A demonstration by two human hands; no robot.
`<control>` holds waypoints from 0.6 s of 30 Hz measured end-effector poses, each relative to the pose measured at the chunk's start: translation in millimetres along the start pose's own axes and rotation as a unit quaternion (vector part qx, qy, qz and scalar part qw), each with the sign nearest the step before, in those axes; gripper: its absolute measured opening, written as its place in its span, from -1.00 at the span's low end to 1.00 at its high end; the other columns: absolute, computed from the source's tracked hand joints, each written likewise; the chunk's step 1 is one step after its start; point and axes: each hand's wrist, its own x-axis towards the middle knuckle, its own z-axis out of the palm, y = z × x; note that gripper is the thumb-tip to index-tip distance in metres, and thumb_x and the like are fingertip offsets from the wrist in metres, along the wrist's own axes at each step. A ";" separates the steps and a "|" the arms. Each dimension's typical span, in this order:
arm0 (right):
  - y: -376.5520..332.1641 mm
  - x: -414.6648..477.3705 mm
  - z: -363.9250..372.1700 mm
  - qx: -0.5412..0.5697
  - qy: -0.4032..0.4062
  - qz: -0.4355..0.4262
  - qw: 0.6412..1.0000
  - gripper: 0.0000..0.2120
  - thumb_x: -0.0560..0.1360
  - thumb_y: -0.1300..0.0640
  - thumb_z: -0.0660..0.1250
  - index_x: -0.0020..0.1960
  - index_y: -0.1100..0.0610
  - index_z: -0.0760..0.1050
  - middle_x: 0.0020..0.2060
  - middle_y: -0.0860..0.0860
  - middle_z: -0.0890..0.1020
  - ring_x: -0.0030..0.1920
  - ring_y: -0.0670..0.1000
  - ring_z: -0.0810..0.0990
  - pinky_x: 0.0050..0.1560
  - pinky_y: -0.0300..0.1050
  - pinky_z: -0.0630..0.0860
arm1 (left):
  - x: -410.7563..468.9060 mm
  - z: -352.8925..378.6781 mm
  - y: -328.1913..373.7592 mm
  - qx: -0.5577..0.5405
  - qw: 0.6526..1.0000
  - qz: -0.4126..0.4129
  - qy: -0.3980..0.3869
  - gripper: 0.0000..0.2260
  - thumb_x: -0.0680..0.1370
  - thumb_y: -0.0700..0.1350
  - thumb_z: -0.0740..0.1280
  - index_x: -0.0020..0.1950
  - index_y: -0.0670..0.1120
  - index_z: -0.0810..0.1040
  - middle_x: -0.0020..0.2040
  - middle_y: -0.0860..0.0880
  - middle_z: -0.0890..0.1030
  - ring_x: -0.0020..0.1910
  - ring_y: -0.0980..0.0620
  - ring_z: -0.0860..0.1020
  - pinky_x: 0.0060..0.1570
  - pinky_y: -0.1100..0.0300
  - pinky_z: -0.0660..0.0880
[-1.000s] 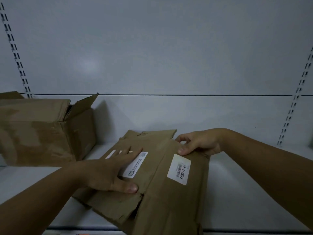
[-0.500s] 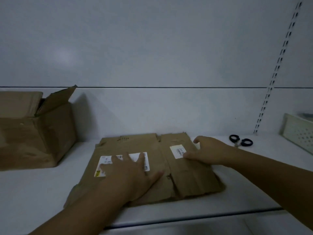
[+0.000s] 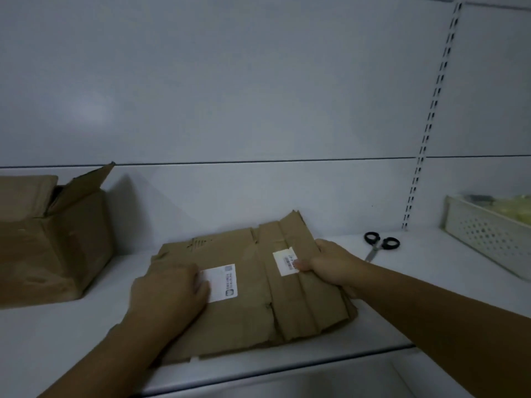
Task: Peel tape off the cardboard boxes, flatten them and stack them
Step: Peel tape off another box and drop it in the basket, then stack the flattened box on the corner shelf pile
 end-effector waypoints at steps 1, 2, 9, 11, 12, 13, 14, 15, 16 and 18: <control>2.5 -2.7 -2.1 0.066 -0.013 0.013 0.998 -0.73 0.50 0.17 0.36 0.19 0.15 0.47 0.08 0.01 0.61 -0.01 -0.04 0.58 -0.05 -0.22 0.51 | -0.5 0.4 -6.1 -0.047 0.999 -0.021 0.004 -0.79 0.53 0.15 0.17 0.00 0.09 0.51 -0.08 0.09 0.56 -0.13 0.09 0.53 -0.21 0.19 0.39; 4.8 -5.4 -4.6 0.122 -0.021 0.026 0.992 -0.71 0.50 0.19 0.37 0.20 0.17 0.47 0.09 0.05 0.63 0.01 0.00 0.61 -0.03 -0.18 0.54 | -0.9 -0.4 -10.7 -0.090 0.995 -0.033 0.001 -0.79 0.52 0.13 0.22 0.09 0.10 0.50 0.04 0.06 0.58 -0.03 0.05 0.54 -0.13 0.17 0.42; 27.2 -47.0 -67.4 0.227 0.024 -0.018 0.973 -0.81 0.50 0.25 0.36 0.06 0.06 0.45 -0.09 -0.01 0.63 -0.08 -0.02 0.62 -0.16 -0.18 0.57 | -21.7 -8.2 27.5 -0.289 0.933 -0.211 -0.037 -0.28 0.43 0.25 0.34 0.44 -0.14 0.30 0.29 -0.18 0.52 0.14 -0.16 0.54 0.18 -0.03 0.44; 40.8 -66.3 -98.7 0.220 0.048 -0.024 0.974 -0.81 0.51 0.25 0.35 0.07 0.06 0.46 -0.08 -0.01 0.63 -0.05 -0.01 0.61 -0.10 -0.16 0.57 | -31.3 -20.4 63.7 -0.368 0.906 -0.210 -0.012 -0.46 0.46 0.12 0.39 0.33 -0.14 0.43 0.08 -0.16 0.63 -0.13 -0.07 0.59 -0.09 0.06 0.52; 48.2 -77.3 -116.5 0.213 0.060 -0.026 0.975 -0.80 0.51 0.25 0.35 0.10 0.07 0.47 -0.06 0.00 0.63 -0.03 0.00 0.61 -0.07 -0.15 0.57 | -34.1 -30.2 82.0 -0.416 0.885 -0.209 -0.018 -0.55 0.46 0.06 0.42 0.25 -0.14 0.50 -0.04 -0.14 0.67 -0.21 -0.05 0.60 -0.22 0.11 0.51; 56.3 -88.3 -136.1 0.207 0.074 -0.027 0.975 -0.77 0.50 0.24 0.35 0.14 0.10 0.48 -0.02 0.01 0.64 -0.02 0.01 0.62 -0.04 -0.12 0.57 | -35.1 -41.2 100.7 -0.466 0.859 -0.206 -0.044 -0.64 0.45 0.01 0.43 0.16 -0.15 0.54 -0.15 -0.14 0.69 -0.26 -0.07 0.62 -0.30 0.14 0.51; 63.9 -100.4 -157.0 0.200 0.090 -0.027 0.975 -0.74 0.50 0.23 0.36 0.17 0.11 0.49 0.01 0.03 0.64 -0.01 0.03 0.62 -0.01 -0.09 0.57 | -35.3 -53.6 120.4 -0.506 0.835 -0.200 -0.085 -0.71 0.45 -0.04 0.43 0.08 -0.18 0.56 -0.23 -0.16 0.70 -0.29 -0.13 0.65 -0.34 0.13 0.54; 70.0 -113.0 -178.3 0.191 0.106 -0.029 0.975 -0.72 0.49 0.22 0.36 0.19 0.12 0.48 0.03 0.04 0.64 0.00 0.04 0.62 0.00 -0.08 0.56 | -35.9 -65.9 141.1 -0.529 0.817 -0.193 -0.124 -0.73 0.46 -0.07 0.43 0.04 -0.23 0.57 -0.26 -0.19 0.70 -0.30 -0.17 0.66 -0.34 0.10 0.57; 75.6 -125.7 -200.4 0.177 0.123 -0.034 0.976 -0.72 0.49 0.21 0.36 0.20 0.11 0.48 0.03 0.04 0.64 -0.01 0.03 0.62 -0.01 -0.09 0.56 | -35.7 -75.6 163.0 -0.540 0.809 -0.180 -0.148 -0.75 0.46 -0.10 0.42 0.03 -0.25 0.56 -0.25 -0.22 0.69 -0.31 -0.19 0.66 -0.34 0.07 0.58; 86.0 -151.9 -245.6 0.140 0.167 -0.052 0.975 -0.74 0.50 0.18 0.36 0.18 0.08 0.46 0.00 0.01 0.62 -0.02 0.01 0.60 -0.03 -0.11 0.54 | -33.8 -90.0 211.7 -0.560 0.803 -0.150 -0.142 -0.78 0.48 -0.15 0.40 0.04 -0.25 0.54 -0.24 -0.23 0.69 -0.31 -0.19 0.65 -0.35 0.06 0.57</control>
